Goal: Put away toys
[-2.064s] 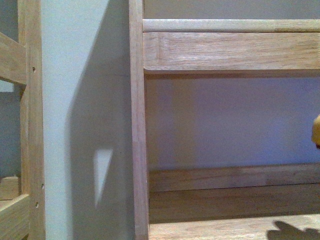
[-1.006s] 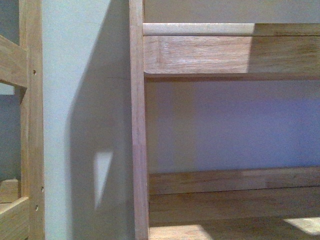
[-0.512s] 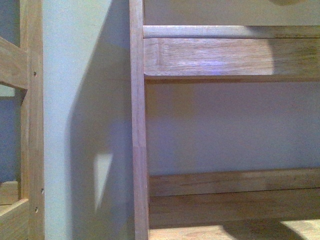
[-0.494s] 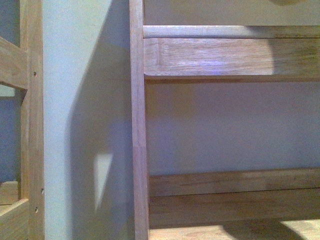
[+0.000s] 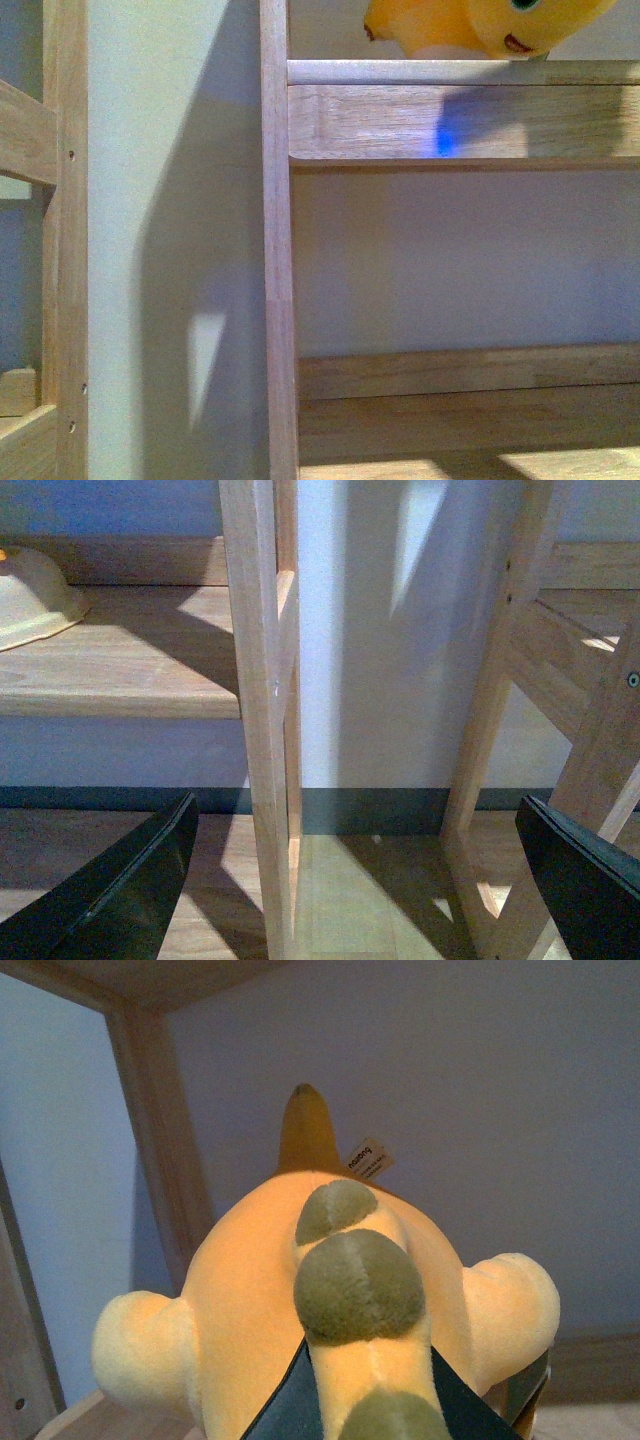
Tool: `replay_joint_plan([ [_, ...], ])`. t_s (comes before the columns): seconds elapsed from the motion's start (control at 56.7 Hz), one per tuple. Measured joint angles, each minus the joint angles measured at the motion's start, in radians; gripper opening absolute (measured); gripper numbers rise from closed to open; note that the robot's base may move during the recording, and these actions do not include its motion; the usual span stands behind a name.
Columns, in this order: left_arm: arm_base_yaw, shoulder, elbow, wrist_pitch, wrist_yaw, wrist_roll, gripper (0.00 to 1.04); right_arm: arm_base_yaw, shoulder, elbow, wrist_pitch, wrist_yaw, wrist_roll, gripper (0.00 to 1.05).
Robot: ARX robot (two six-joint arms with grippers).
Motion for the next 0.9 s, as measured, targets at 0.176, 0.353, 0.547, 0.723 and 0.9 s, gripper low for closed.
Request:
replay_joint_plan([
  [0.176,0.0,0.0,0.0,0.0,0.0,0.0,0.98,0.03,0.103,0.101,-0.06,0.024,0.052,0.06],
  [0.353,0.0,0.0,0.0,0.0,0.0,0.0,0.98,0.086,0.177,0.166,-0.082,0.048,0.087,0.06],
  [0.547,0.0,0.0,0.0,0.0,0.0,0.0,0.98,0.179,0.217,0.199,-0.079,0.072,0.117,0.06],
  [0.723,0.0,0.0,0.0,0.0,0.0,0.0,0.98,0.24,0.232,0.205,-0.067,0.107,0.12,0.06],
  [0.9,0.0,0.0,0.0,0.0,0.0,0.0,0.98,0.251,0.232,0.202,-0.061,0.119,0.121,0.06],
])
